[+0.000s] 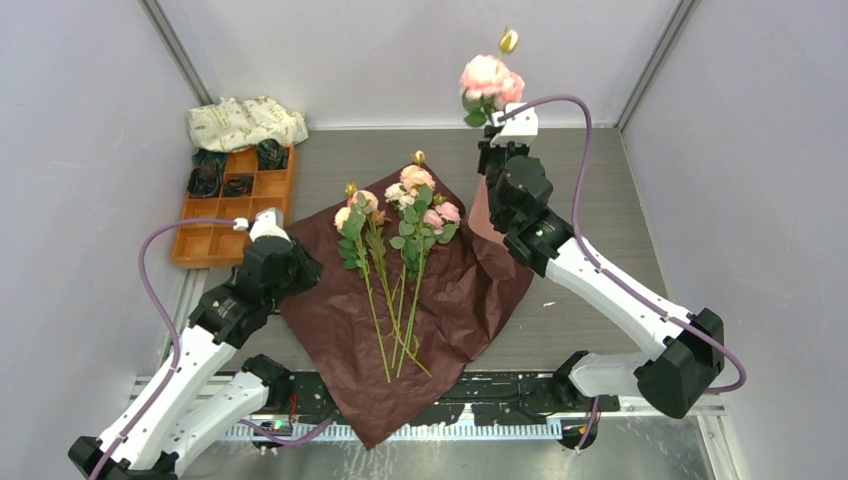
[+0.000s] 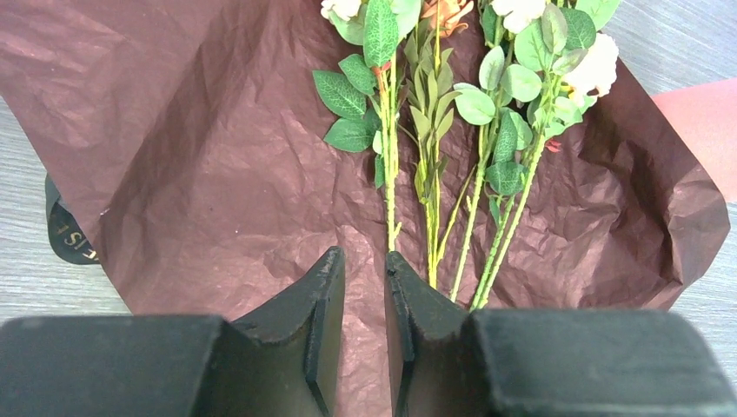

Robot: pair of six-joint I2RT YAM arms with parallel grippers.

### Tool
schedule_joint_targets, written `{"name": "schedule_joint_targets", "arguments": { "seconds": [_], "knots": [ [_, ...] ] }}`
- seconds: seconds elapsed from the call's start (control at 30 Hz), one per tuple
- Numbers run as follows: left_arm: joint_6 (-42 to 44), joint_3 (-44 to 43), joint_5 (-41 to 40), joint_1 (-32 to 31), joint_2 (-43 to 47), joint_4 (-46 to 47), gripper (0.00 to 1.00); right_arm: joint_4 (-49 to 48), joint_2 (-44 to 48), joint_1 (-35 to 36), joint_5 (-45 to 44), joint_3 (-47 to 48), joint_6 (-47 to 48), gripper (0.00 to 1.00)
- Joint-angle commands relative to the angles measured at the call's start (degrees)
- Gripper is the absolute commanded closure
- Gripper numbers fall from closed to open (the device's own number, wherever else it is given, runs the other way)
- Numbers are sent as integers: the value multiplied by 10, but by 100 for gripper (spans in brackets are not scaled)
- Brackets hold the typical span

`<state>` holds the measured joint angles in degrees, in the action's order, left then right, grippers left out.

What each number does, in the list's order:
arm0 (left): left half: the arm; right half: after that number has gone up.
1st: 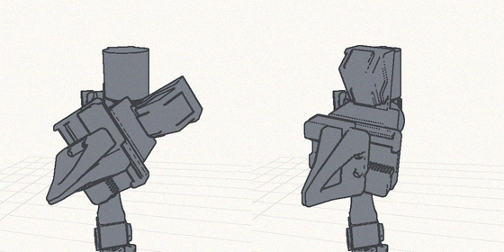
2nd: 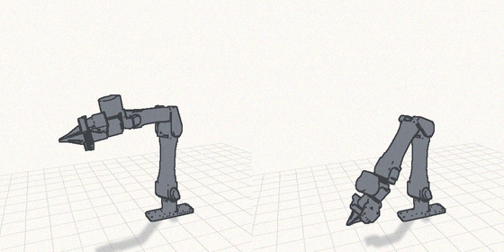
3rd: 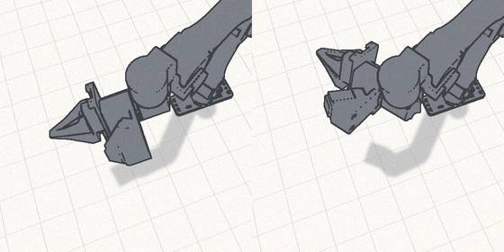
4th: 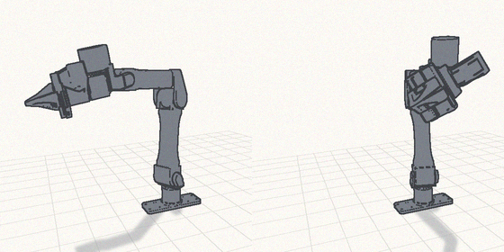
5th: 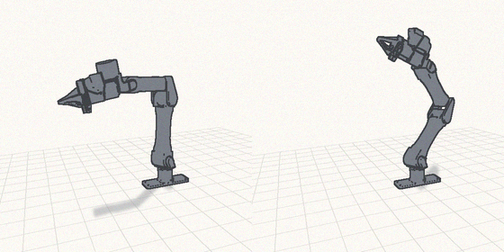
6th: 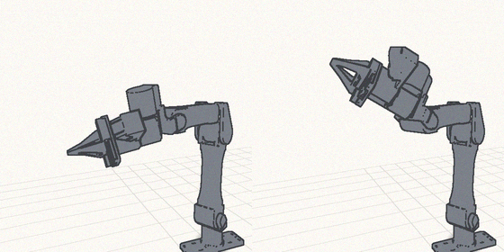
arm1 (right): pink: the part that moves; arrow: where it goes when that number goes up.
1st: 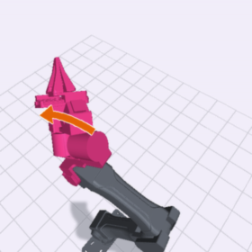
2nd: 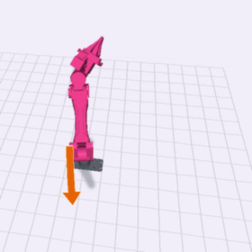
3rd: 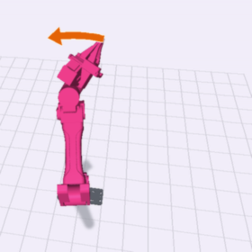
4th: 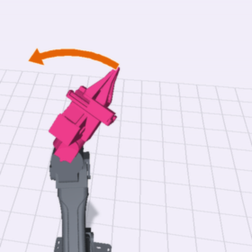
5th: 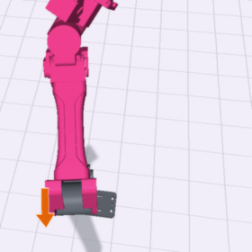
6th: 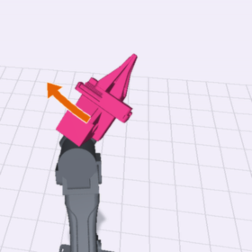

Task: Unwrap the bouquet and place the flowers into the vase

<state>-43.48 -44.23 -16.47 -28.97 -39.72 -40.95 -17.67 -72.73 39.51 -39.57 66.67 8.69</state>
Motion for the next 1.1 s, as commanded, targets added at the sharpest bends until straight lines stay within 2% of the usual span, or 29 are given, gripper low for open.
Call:
{"name": "schedule_joint_targets", "arguments": {
  "seconds": [0.0,0.13,0.27,0.47,0.57,0.77,0.87,1.07],
  "knots": [
    [1,2,5,1,-1,30,75,-13,66,-1,-9,-36,-58,63],
    [-3,2,14,1,-20,35,75,1,106,-1,-1,-60,-75,35],
    [-6,1,26,1,-30,43,74,37,141,-2,-3,-57,-101,25],
    [-5,-9,44,1,-57,54,73,128,192,-2,-15,-29,-155,1],
    [-3,-19,69,1,-89,68,72,165,217,-2,8,-24,-188,1],
    [4,-58,132,1,-194,104,71,226,261,-2,136,-20,-245,1],
    [4,-82,158,0,-261,124,71,267,267,-2,159,-2,-283,0],
    [13,-139,174,-24,-390,164,71,326,273,-1,186,3,-333,7]
  ]
}}
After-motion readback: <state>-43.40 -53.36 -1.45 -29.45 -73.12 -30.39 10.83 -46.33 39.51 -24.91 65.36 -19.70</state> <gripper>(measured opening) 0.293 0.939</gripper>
